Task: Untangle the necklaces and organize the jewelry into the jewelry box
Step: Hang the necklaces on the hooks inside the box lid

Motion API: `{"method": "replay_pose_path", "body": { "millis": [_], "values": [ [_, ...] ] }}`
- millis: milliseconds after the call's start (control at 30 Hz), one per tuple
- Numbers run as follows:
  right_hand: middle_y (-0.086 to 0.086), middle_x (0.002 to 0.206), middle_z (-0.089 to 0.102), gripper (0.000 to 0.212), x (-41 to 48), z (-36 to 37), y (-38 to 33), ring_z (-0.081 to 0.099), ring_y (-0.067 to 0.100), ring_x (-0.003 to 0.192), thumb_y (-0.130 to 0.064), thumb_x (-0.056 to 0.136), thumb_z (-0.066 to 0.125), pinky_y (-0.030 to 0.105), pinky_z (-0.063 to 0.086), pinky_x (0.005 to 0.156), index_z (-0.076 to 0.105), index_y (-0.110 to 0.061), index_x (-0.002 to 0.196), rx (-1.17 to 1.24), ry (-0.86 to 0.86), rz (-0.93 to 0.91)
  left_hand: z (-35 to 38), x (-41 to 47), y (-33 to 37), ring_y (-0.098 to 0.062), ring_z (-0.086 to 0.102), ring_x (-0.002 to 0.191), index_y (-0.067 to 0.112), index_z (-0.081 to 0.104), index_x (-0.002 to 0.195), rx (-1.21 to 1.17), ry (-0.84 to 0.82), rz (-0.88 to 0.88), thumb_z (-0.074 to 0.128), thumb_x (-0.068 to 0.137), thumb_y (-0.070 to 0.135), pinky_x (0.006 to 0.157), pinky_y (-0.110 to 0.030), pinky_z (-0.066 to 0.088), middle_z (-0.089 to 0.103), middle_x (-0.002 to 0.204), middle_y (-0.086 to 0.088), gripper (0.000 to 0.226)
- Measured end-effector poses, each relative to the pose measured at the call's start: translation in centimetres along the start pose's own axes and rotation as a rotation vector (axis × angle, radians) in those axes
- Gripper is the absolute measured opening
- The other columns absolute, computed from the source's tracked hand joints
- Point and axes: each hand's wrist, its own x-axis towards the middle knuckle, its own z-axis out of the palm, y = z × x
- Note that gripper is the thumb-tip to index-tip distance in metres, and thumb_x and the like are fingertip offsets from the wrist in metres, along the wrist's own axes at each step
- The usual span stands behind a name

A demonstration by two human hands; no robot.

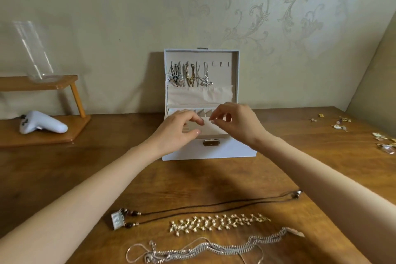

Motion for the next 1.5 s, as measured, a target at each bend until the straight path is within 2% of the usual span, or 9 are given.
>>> {"method": "replay_pose_path", "body": {
  "millis": [133, 267, 433, 733, 967, 1167, 1267, 1400, 1500],
  "values": [
    [-0.008, 0.078, 0.065, 0.005, -3.3, -0.3, -1.0, 0.055, 0.006, 0.068, -0.02, 0.08, 0.071, 0.028, 0.049, 0.067, 0.072, -0.023, 0.083, 0.048, -0.158, -0.032, 0.2, -2.9, 1.2, 0.0, 0.052, 0.104, 0.023, 0.062, 0.101, -0.036, -0.022, 0.018, 0.062, 0.088, 0.015, 0.089, -0.01, 0.038, 0.06, 0.11, 0.012, 0.015],
    [-0.003, 0.085, 0.068, 0.008, -5.6, -0.9, -1.7, 0.055, 0.008, 0.073, -0.025, 0.076, 0.077, 0.029, 0.048, 0.071, 0.071, -0.026, 0.08, 0.037, -0.546, -0.006, 0.6, -4.7, 1.7, 0.0, 0.052, 0.104, 0.027, 0.062, 0.097, -0.002, -0.119, 0.004, 0.064, 0.087, 0.02, 0.089, -0.02, 0.04, 0.061, 0.108, 0.012, 0.013],
    [-0.008, 0.088, 0.065, 0.023, -7.3, -1.4, -2.6, 0.053, 0.003, 0.078, -0.034, 0.071, 0.08, 0.021, 0.041, 0.068, 0.067, -0.031, 0.09, -0.092, -0.831, 0.018, 1.2, -5.9, 2.7, 0.009, 0.052, 0.091, 0.028, 0.061, 0.096, 0.037, -0.301, -0.023, 0.066, 0.086, 0.027, 0.078, -0.008, 0.039, 0.059, 0.098, 0.018, 0.011],
    [-0.018, 0.082, 0.061, 0.012, -7.8, -1.9, -2.8, 0.056, 0.006, 0.079, -0.03, 0.08, 0.072, 0.018, 0.039, 0.064, 0.069, -0.027, 0.091, -0.222, -0.804, -0.057, 1.9, -5.9, 3.5, 0.005, 0.054, 0.088, 0.021, 0.063, 0.104, -0.005, -0.378, -0.053, 0.063, 0.089, 0.024, 0.076, -0.007, 0.041, 0.064, 0.108, 0.007, 0.016],
    [-0.007, 0.095, 0.069, 0.009, -7.8, -1.3, -3.0, 0.059, 0.012, 0.086, -0.023, 0.083, 0.065, 0.029, 0.048, 0.073, 0.068, -0.025, 0.091, -0.329, -0.715, -0.176, 2.1, -5.1, 3.4, -0.012, 0.058, 0.102, 0.018, 0.063, 0.108, 0.03, -0.483, -0.111, 0.062, 0.089, 0.022, 0.093, -0.029, 0.046, 0.064, 0.111, 0.002, 0.019],
    [-0.007, 0.077, 0.064, 0.004, -6.6, -1.5, -2.1, 0.055, 0.0, 0.066, -0.014, 0.083, 0.068, 0.015, 0.043, 0.061, 0.069, -0.016, 0.087, -0.006, -0.592, 0.031, 2.0, -5.1, 2.9, -0.013, 0.061, 0.099, 0.013, 0.063, 0.111, -0.01, -0.57, -0.201, 0.07, 0.082, 0.035, 0.094, -0.036, 0.048, 0.066, 0.108, 0.0, 0.037],
    [-0.003, 0.067, 0.067, 0.005, -6.2, -1.5, -2.4, 0.062, 0.006, 0.056, -0.002, 0.086, 0.061, 0.021, 0.048, 0.053, 0.062, -0.007, 0.085, 0.222, -0.574, 0.117, 2.0, -5.3, 2.8, -0.02, 0.064, 0.092, 0.007, 0.067, 0.102, -0.016, -0.57, -0.182, 0.068, 0.084, 0.032, 0.09, -0.041, 0.048, 0.07, 0.097, -0.004, 0.031],
    [0.014, 0.072, 0.069, 0.012, -5.6, -1.0, -2.5, 0.067, 0.025, 0.059, 0.008, 0.086, 0.055, 0.03, 0.055, 0.054, 0.053, -0.003, 0.082, 0.377, -0.498, 0.139, 1.2, -5.4, 3.1, -0.013, 0.064, 0.078, 0.007, 0.067, 0.089, -0.161, -0.519, -0.183, 0.062, 0.089, 0.02, 0.083, -0.027, 0.049, 0.067, 0.077, 0.003, 0.014],
    [0.014, 0.071, 0.067, 0.01, -4.9, -0.9, -2.3, 0.065, 0.021, 0.058, 0.007, 0.087, 0.055, 0.027, 0.056, 0.056, 0.057, -0.003, 0.088, 0.366, -0.398, 0.138, 0.3, -5.2, 3.2, -0.004, 0.061, 0.069, 0.004, 0.065, 0.093, -0.242, -0.445, -0.202, 0.06, 0.09, 0.016, 0.07, -0.015, 0.05, 0.065, 0.076, 0.003, 0.014]
  ]
}}
